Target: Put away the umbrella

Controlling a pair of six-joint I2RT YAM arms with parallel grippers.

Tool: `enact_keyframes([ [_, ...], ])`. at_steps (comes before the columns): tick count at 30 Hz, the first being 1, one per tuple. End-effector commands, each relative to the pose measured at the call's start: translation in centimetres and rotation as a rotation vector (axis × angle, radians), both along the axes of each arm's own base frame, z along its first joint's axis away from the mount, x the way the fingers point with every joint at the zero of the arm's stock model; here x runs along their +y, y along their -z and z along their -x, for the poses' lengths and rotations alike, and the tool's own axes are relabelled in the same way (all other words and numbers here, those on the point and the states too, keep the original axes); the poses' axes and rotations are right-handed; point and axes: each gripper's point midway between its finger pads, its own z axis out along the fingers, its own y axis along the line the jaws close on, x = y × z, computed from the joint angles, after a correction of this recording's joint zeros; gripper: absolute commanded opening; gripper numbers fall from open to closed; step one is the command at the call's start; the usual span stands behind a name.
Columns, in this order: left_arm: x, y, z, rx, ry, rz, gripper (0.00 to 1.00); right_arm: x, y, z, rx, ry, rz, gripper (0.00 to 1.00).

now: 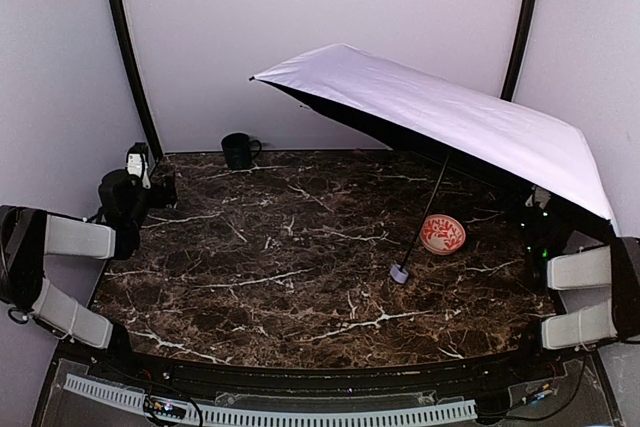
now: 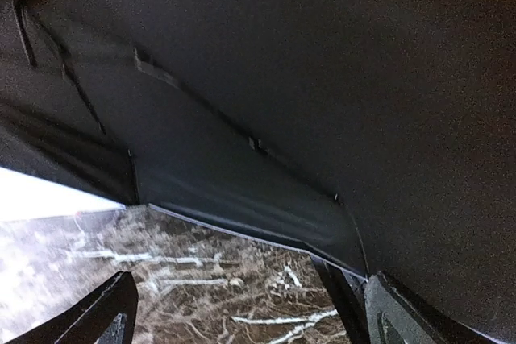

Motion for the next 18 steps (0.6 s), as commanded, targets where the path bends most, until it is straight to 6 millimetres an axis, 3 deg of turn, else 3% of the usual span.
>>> enact_keyframes([
  [1, 0.0, -0.4, 0.3, 0.1, -0.002, 0.004, 0.98, 0.3, -0.7, 0.7, 0.008, -0.008, -0.138, 0.99],
  [3, -0.3, -2.0, 0.7, 0.084, -0.002, 0.068, 0.98, 0.8, -1.2, 0.6, 0.023, -0.036, -0.239, 0.99],
  [7, -2.6, -5.8, 2.2, 0.029, 0.094, 0.183, 0.97, 3.8, -1.9, 0.3, 0.032, -0.211, -0.391, 0.97],
  [11, -6.9, -9.1, 4.5, -0.027, 0.263, 0.222, 0.95, 7.6, -3.6, -0.5, 0.045, -0.425, -0.551, 0.91],
  [15, -11.9, -9.5, 6.3, -0.008, 0.446, 0.204, 0.93, 12.5, -5.3, -1.3, 0.066, -0.594, -0.645, 0.9],
  [18, -14.0, -8.6, 6.8, 0.041, 0.538, 0.22, 0.92, 16.2, -7.1, -2.0, 0.03, -0.664, -0.633, 0.99],
])
